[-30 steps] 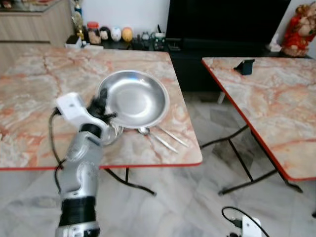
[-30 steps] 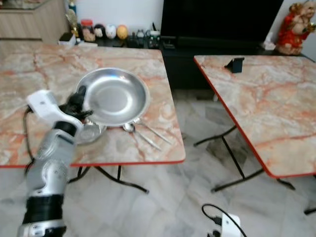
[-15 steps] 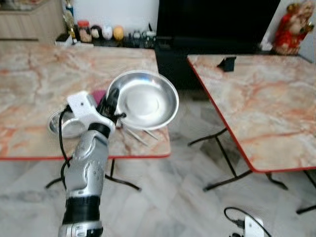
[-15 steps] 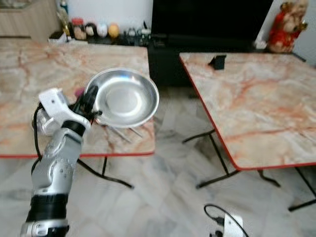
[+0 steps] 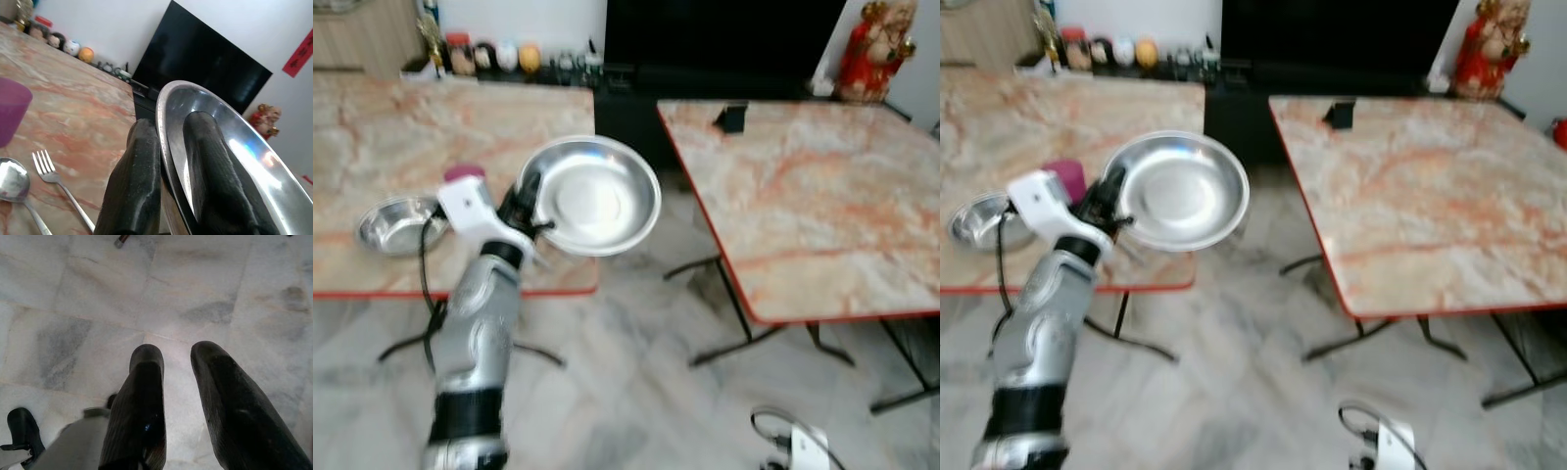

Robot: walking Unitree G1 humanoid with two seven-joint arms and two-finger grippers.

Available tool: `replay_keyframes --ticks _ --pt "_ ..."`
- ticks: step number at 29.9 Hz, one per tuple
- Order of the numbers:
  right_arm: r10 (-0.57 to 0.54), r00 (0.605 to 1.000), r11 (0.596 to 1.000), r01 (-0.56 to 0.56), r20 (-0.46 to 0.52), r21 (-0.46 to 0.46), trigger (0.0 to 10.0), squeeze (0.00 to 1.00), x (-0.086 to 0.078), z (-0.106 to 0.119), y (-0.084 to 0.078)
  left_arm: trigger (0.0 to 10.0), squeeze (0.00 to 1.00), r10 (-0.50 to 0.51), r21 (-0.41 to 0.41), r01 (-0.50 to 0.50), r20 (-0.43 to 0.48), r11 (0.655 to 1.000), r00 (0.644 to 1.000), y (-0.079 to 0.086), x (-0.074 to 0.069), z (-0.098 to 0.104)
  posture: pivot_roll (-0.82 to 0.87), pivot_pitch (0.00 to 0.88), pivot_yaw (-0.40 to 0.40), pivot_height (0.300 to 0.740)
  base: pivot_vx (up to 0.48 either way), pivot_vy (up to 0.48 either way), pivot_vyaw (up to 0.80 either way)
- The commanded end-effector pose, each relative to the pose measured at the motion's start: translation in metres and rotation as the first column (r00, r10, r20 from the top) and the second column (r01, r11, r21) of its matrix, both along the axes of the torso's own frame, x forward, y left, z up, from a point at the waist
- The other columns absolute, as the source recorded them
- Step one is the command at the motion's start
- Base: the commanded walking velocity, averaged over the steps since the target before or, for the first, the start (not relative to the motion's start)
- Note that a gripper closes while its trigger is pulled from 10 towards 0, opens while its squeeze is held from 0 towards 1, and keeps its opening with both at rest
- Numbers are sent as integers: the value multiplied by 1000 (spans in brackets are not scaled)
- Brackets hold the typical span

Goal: Setting the table

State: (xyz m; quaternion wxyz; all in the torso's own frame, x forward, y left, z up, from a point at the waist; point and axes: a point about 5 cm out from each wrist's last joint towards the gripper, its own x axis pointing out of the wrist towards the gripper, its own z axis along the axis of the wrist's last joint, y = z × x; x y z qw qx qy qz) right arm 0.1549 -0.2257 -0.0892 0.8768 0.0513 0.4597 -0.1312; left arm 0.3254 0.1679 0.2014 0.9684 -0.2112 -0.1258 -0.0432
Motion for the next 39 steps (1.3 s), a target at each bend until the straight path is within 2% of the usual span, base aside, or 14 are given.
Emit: replay_keyframes --ticks 1,7,15,21,39 --pt "7 1000 1000 -7 -5 -16 10000 0 -1 1 -5 10000 0 -31 -17 31 21 999 999 -10 0 3 109 0 -101 740 0 -266 0" --pt "5 1000 1000 -5 -2 -19 10000 0 0 1 -6 10000 0 -27 -16 27 20 1000 999 -9 0 3 112 0 -105 740 0 -264 566" --pt "4 1000 1000 -4 -1 -21 10000 0 0 2 -6 10000 0 -27 -17 27 19 999 999 -9 0 3 110 0 -106 740 0 -263 0" --pt "14 1000 1000 -14 -2 -26 10000 0 1 2 -6 10000 0 -28 -18 28 19 999 999 -9 0 2 109 0 -106 740 0 -262 669" --pt "-2 1000 1000 2 -3 -11 10000 0 -1 1 -5 10000 0 -48 -14 48 21 999 999 -13 0 2 108 0 -102 740 0 -260 0"
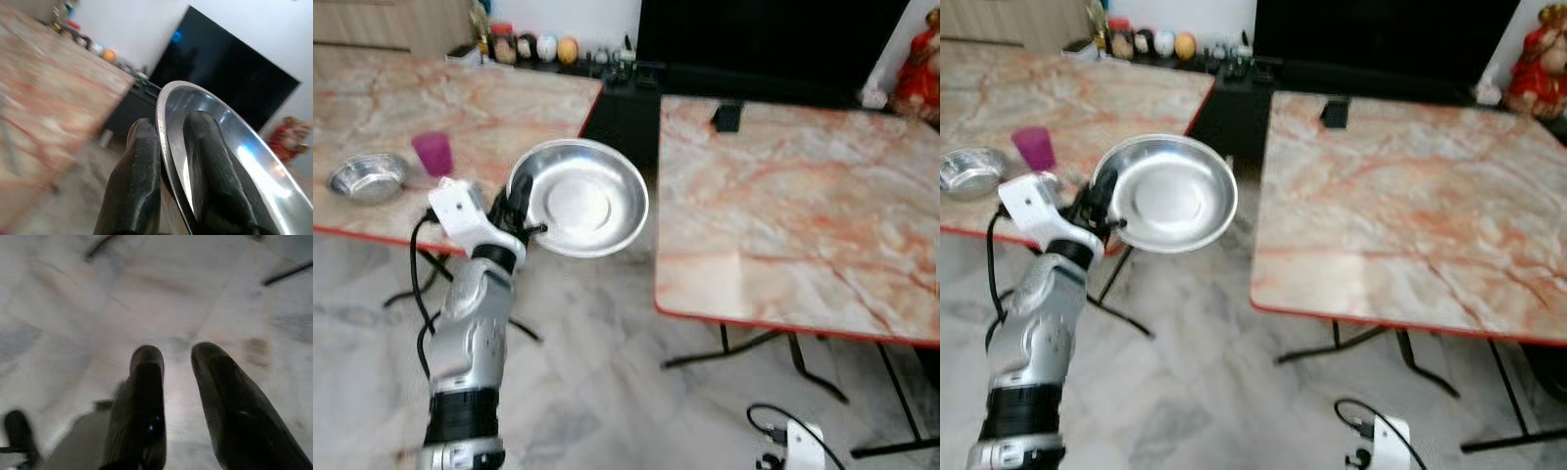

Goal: Setting the table

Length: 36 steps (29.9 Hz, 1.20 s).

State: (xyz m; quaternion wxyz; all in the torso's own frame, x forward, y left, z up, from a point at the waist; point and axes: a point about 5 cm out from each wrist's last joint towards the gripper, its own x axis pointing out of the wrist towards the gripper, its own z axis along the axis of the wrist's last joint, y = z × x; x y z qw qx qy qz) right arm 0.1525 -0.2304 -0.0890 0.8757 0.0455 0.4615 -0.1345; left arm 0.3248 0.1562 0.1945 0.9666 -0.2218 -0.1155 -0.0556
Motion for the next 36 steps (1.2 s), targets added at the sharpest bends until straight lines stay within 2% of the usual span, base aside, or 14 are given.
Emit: replay_keyframes --ticks 1,36 --pt "-2 1000 1000 2 3 3 10000 0 2 1 0 10000 0 -20 3 19 37 1000 999 -2 0 9 109 0 -102 740 0 -255 0" --pt "-27 1000 1000 27 15 6 10000 0 3 2 -2 10000 0 -26 24 25 29 999 999 -6 0 5 101 0 -108 740 0 -290 0"
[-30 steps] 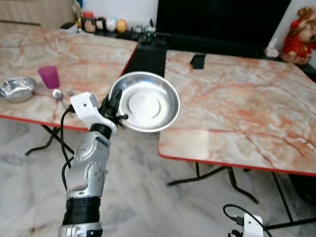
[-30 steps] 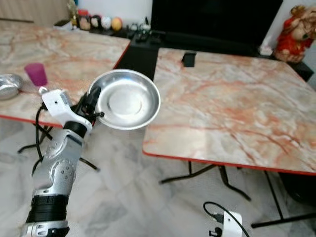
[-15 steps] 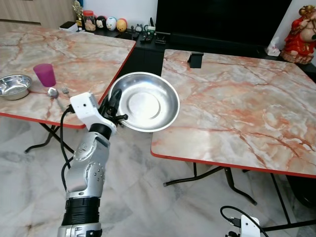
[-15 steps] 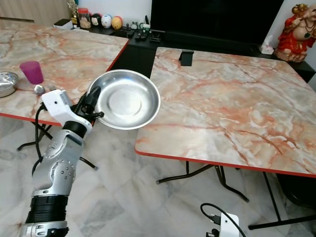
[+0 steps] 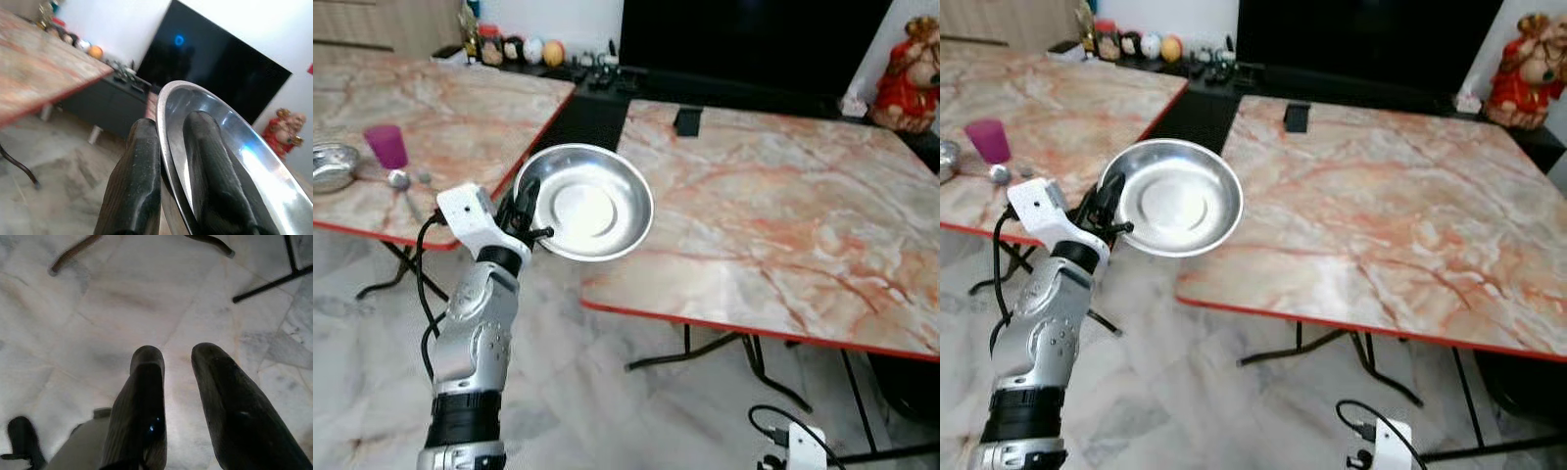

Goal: Setting the table

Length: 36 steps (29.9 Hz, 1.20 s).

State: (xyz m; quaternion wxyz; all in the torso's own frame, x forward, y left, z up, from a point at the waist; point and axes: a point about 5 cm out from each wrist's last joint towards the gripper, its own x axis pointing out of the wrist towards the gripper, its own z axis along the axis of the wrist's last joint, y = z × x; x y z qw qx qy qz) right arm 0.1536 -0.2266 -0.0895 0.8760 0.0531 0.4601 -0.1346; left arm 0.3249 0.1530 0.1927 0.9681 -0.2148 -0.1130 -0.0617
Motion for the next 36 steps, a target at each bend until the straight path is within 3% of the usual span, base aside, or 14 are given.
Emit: replay_keyframes --ticks 1,8,20,29,36 --pt "-23 1000 1000 23 11 -6 10000 0 2 2 -5 10000 0 -16 9 15 31 1000 999 -3 0 7 101 0 -108 740 0 -307 0" --pt "-35 999 999 35 17 -3 10000 0 2 2 -5 10000 0 -24 16 23 27 1000 999 -4 1 6 101 0 -95 740 0 -308 0" --pt "-119 992 992 118 39 34 10000 0 5 0 10 10000 0 -84 83 82 27 993 996 -3 10 16 53 0 16 740 0 -308 0" --pt "-150 987 989 149 53 19 10000 0 4 1 7 10000 0 -129 73 127 28 989 991 -17 9 15 58 0 -7 740 0 -308 0" --pt "-136 990 991 136 44 2 10000 0 1 1 2 10000 0 -112 74 110 24 991 993 -12 5 10 76 0 -34 740 0 -309 0"
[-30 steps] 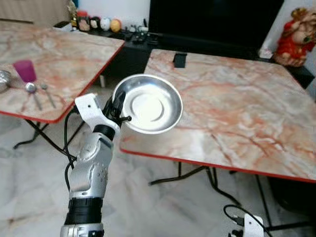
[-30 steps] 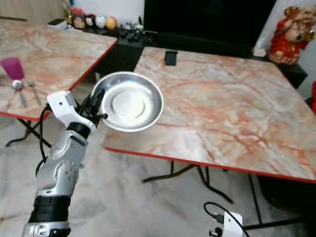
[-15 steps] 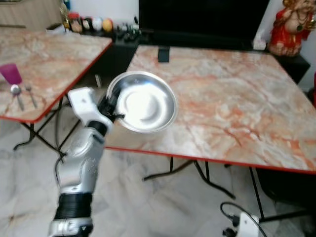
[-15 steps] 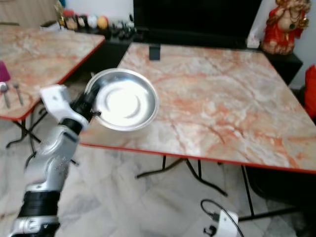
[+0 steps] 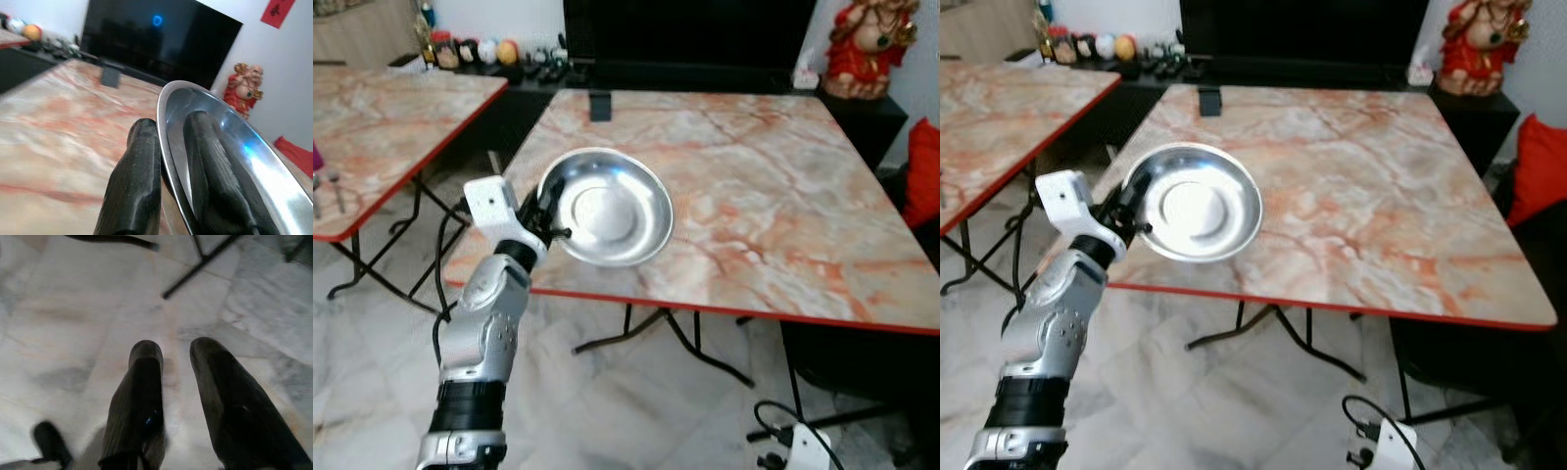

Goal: Setting the table

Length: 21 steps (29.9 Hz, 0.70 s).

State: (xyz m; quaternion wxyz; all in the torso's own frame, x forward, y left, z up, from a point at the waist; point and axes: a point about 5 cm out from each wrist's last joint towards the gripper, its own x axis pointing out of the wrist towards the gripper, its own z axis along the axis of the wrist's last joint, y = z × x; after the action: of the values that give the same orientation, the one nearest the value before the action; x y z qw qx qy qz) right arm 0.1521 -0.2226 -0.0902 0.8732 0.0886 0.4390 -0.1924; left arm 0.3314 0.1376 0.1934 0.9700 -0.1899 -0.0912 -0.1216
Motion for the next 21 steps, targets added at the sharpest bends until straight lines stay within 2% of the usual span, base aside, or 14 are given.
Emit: replay_keyframes --ticks 1,7,9,11,21 --pt "9 1000 1000 -9 3 -8 10000 0 1 1 -3 10000 0 12 7 -12 43 1000 999 5 -3 9 85 0 -48 740 0 -304 0" --pt "29 1000 999 -29 -11 -17 10000 0 0 1 -6 10000 0 20 6 -21 38 1000 999 6 -3 7 86 0 -58 740 0 -310 -535" --pt "29 1000 999 -29 -9 -18 10000 0 0 1 -6 10000 0 20 11 -21 37 1000 999 6 -3 7 85 0 -58 740 0 -326 0" --pt "36 999 999 -36 -5 -18 10000 0 1 2 -6 10000 0 17 38 -18 16 999 1000 6 0 4 83 0 -58 740 0 0 0" --pt "43 999 999 -43 1 -13 10000 0 3 3 -6 10000 0 22 44 -22 -9 999 1000 7 -1 -1 96 0 -69 740 0 0 0"
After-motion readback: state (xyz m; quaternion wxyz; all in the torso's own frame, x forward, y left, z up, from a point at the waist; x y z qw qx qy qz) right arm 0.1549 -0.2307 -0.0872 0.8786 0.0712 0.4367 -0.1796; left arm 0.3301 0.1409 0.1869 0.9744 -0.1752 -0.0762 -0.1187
